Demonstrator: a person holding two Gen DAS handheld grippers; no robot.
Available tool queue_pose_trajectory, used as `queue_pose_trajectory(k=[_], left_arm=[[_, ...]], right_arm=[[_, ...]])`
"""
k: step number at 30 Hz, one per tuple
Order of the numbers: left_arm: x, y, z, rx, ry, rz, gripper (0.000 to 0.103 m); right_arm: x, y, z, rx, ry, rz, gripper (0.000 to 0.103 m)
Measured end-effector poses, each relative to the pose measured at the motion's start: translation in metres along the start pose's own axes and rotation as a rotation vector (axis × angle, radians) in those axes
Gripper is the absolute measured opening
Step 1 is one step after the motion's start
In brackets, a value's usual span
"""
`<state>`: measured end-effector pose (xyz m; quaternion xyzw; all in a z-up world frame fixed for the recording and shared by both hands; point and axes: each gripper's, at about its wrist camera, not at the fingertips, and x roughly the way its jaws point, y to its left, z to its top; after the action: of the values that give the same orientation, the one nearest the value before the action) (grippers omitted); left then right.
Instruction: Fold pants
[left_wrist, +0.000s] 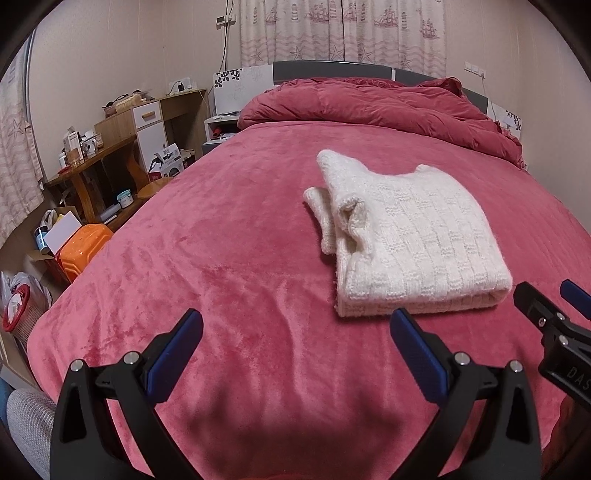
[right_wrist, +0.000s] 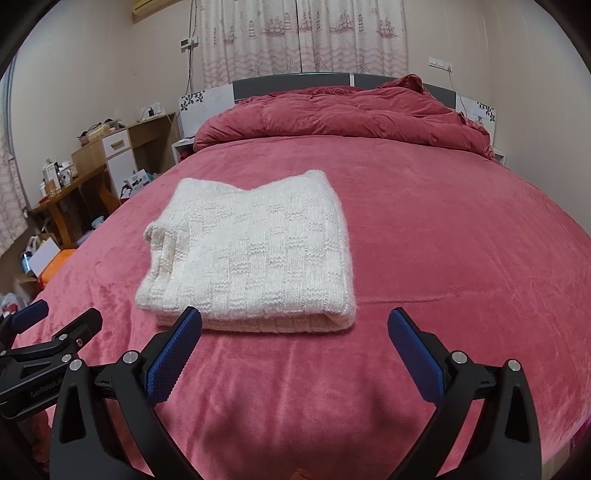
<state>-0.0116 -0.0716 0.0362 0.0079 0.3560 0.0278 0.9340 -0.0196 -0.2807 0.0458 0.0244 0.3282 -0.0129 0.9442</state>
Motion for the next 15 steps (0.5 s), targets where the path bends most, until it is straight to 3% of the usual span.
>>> queue_pose_trajectory(k=[15], left_arm=[[-0.0025,-0.0023,-0.0006,0.006,-0.006,-0.002,0.101]], right_arm=[[-0.0005,0.0004,-0.0009,0.012,0.002,0.007,0.100]])
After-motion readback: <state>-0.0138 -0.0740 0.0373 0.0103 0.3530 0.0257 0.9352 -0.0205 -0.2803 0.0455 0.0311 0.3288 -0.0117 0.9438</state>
